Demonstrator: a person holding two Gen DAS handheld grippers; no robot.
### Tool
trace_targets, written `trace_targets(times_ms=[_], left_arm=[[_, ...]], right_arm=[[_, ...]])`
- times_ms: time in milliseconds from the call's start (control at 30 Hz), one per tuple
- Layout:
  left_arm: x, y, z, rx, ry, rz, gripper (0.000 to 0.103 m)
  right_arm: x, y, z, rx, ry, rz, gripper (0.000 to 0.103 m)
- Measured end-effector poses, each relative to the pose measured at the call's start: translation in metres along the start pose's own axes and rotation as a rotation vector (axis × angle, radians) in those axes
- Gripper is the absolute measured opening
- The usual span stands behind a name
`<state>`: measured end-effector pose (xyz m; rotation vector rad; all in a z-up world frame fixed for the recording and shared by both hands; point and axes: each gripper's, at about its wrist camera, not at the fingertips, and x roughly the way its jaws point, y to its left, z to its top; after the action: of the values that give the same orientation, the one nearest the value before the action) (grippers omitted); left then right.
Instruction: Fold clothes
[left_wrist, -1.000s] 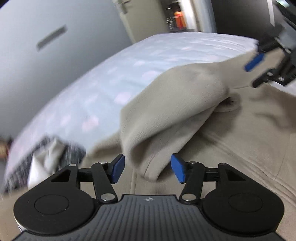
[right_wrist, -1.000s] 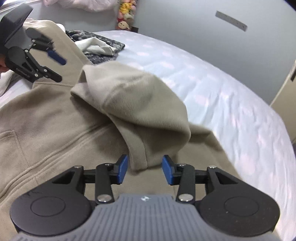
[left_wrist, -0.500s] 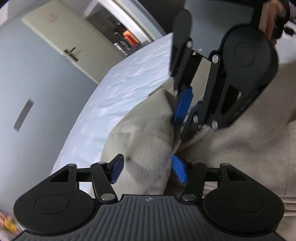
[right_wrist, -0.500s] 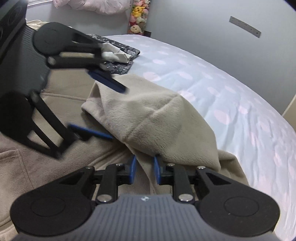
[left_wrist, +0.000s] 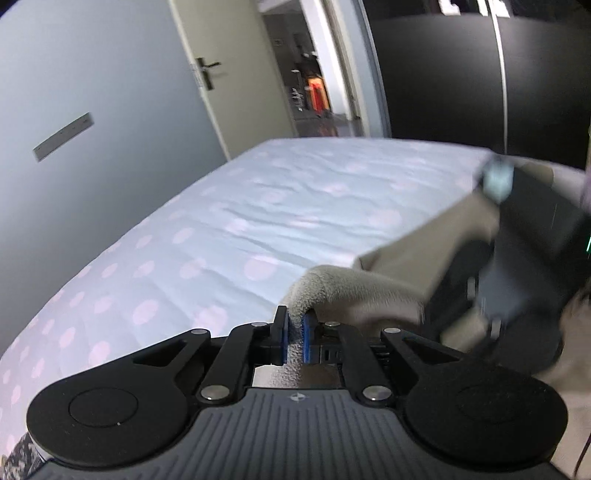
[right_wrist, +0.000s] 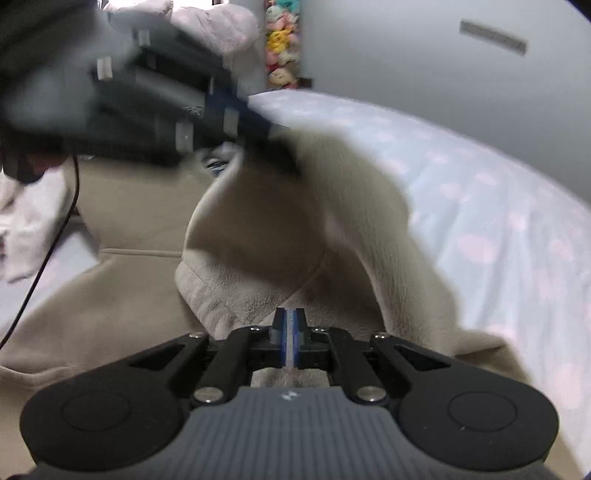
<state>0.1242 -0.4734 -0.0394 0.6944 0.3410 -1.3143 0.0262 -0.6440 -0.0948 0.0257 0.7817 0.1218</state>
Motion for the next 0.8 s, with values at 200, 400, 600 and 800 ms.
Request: trace_targets(times_ms=[200, 400, 600, 800], left_arm=[[-0.029, 0.007, 0.004, -0.06, -0.042, -0.005, 0.005], [-0.055, -0.012, -0.014, -0.048, -0.064, -0.078, 0.005], [-0.055, -0.041, -0.047, -0.097, -0.061, -0.174, 0.005], [-0.036, -0.06, -0.082, -0.186, -0.019, -0.233, 0.005]], right_arm=[[0.035, 0.005, -0.027, 0.066, 0.075, 0.066, 0.004], [0.049, -0.026, -0.022, 0.169, 0.012, -0.058, 0.004], [0.064, -0.073, -0.007, 0.281, -0.091, -0.113, 0.004], [0.063, -0.075, -0.029, 0.266, -0.035, -0.133, 0.006]])
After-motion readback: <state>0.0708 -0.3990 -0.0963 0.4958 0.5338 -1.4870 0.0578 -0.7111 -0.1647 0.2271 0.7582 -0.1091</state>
